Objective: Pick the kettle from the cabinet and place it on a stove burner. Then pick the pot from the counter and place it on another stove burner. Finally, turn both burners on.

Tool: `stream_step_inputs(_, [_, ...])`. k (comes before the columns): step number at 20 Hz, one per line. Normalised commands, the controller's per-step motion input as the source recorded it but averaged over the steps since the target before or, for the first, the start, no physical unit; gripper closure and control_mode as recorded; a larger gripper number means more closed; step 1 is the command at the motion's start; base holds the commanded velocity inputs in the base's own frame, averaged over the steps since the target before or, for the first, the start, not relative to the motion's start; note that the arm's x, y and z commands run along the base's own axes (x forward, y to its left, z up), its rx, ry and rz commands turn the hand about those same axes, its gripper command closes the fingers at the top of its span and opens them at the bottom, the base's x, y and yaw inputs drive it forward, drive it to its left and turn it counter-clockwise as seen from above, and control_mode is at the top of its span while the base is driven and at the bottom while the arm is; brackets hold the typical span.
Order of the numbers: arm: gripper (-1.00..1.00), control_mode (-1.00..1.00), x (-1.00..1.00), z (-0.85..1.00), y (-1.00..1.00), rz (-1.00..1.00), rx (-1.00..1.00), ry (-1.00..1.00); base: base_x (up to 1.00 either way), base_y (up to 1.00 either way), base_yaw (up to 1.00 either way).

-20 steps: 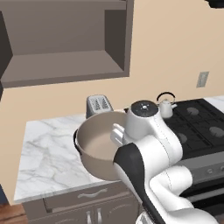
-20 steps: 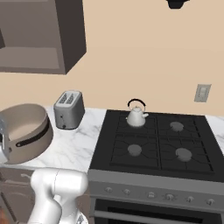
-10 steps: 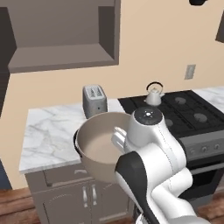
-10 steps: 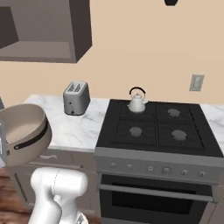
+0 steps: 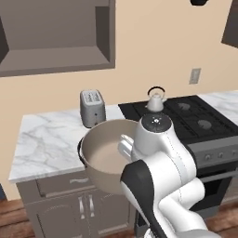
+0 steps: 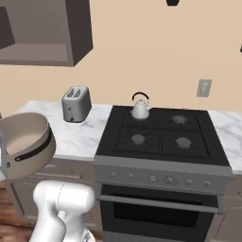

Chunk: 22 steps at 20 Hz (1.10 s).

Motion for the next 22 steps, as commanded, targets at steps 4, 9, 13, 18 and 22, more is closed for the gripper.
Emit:
stream_step_inputs(4, [1.0,1.0,0.0,0.0,0.0,0.0,0.0,0.0,-0.19,-0.53,0.0])
stream_step_inputs(9, [1.0,1.0,0.0,0.0,0.0,0.0,0.0,0.0,-0.23,-0.51,0.0])
stream_step_inputs(13, [1.0,1.0,0.0,0.0,0.0,0.0,0.0,0.0,-0.2,-0.5,0.0])
stream_step_inputs(18, [1.0,1.0,0.0,0.0,0.0,0.0,0.0,0.0,-0.17,-0.5,0.0])
stream_step_inputs(22, [1.0,1.0,0.0,0.0,0.0,0.0,0.0,0.0,-0.14,-0.49,0.0])
